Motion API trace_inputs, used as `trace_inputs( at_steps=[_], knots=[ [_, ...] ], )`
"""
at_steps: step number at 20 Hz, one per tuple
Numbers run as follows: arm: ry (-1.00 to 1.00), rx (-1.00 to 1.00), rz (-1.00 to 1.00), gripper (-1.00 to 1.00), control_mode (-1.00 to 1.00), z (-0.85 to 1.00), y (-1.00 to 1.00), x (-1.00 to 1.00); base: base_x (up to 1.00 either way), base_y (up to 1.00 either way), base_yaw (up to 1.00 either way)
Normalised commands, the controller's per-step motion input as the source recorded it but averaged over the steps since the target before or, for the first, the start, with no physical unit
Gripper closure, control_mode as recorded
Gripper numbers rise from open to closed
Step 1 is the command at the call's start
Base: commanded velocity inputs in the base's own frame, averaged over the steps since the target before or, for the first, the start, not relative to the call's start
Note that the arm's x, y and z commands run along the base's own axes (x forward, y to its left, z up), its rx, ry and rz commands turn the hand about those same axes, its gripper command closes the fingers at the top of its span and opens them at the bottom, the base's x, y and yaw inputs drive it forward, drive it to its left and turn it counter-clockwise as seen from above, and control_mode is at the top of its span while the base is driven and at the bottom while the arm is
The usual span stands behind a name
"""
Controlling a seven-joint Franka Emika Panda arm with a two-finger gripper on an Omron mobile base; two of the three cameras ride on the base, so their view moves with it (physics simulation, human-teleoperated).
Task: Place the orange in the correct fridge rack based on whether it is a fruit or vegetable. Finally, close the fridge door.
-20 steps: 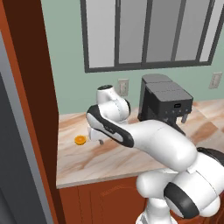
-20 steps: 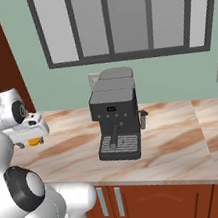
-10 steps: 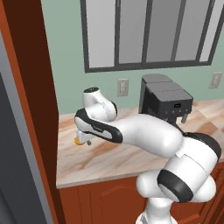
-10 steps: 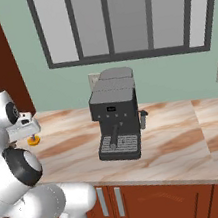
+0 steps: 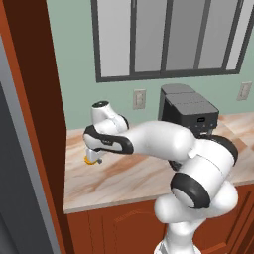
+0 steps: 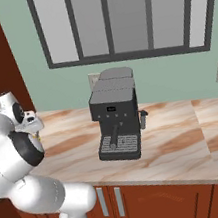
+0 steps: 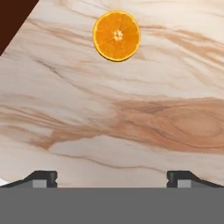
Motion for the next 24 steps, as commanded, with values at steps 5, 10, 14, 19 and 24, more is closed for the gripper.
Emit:
trace_inputs(
  at_steps=[5,10,14,19,24],
  knots=[
    [0.00,0.01,0.07,-1.00,-1.00,-0.30,0.22,0.57,0.00,0.00,0.00],
    [0.00,0.01,0.07,-1.00,-1.00,-0.22,0.28,0.30,0.00,0.00,0.00],
    [0.00,0.00,0.07,-1.00,-1.00,-0.22,0.25,0.28,0.00,0.00,0.00],
    [0.00,0.00,0.06,-1.00,-1.00,-0.22,0.07,0.43,0.00,0.00,0.00],
    [0.00,0.00,0.04,-1.00,-1.00,-0.29,0.08,0.42,0.00,0.00,0.00]
  ],
)
